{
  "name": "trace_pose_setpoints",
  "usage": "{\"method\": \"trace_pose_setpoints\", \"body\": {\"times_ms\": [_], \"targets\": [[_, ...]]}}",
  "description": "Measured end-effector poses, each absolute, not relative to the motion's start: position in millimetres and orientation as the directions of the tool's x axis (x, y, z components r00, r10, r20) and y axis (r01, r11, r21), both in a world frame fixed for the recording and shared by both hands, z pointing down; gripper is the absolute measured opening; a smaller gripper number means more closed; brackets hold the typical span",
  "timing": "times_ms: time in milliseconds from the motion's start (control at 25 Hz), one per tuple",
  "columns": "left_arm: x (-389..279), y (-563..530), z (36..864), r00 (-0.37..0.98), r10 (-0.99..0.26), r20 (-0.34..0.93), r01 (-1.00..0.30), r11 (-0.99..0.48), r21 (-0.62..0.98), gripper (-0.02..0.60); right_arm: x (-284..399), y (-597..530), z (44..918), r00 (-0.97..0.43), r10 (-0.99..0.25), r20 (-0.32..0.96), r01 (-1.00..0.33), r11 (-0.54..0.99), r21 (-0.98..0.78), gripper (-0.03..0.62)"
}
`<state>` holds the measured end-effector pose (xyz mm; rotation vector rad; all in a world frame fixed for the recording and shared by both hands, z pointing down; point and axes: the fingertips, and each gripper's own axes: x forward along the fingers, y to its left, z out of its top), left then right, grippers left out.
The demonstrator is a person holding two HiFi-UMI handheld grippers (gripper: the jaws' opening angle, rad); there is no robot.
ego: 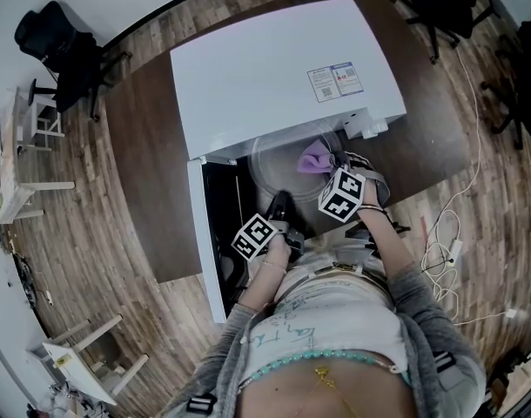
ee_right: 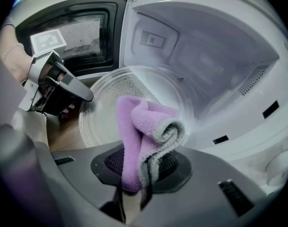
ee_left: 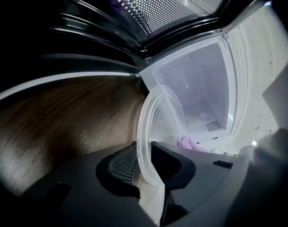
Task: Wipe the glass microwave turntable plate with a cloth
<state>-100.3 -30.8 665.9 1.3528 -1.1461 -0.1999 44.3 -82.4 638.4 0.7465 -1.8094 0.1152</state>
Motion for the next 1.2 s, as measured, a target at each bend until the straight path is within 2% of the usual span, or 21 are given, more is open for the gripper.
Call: {"method": "trace_pose_setpoints", "body": {"times_ms": [440,800,1200], "targets": [[-101,-31,665,0.483,-0.701,0.525,-0.48,0.289,0.828,0.092,46,-60,648,-0.165,-0.389,0.906,-0.51,0.82,0.259,0.115],[-101,-31,666,0.484,-0.7,0.526,-0.48,0.29,0.828,0.092,36,-42,653,-0.132,-0.358,0.924,-0.424,0.863,0.273,0.114],[-100,-31,667,0.486,-0.699,0.524,-0.481,0.287,0.828,0.092,4,-26,658,-0.165,-0.297,0.94,-0.336,0.913,0.23,0.114]]}}
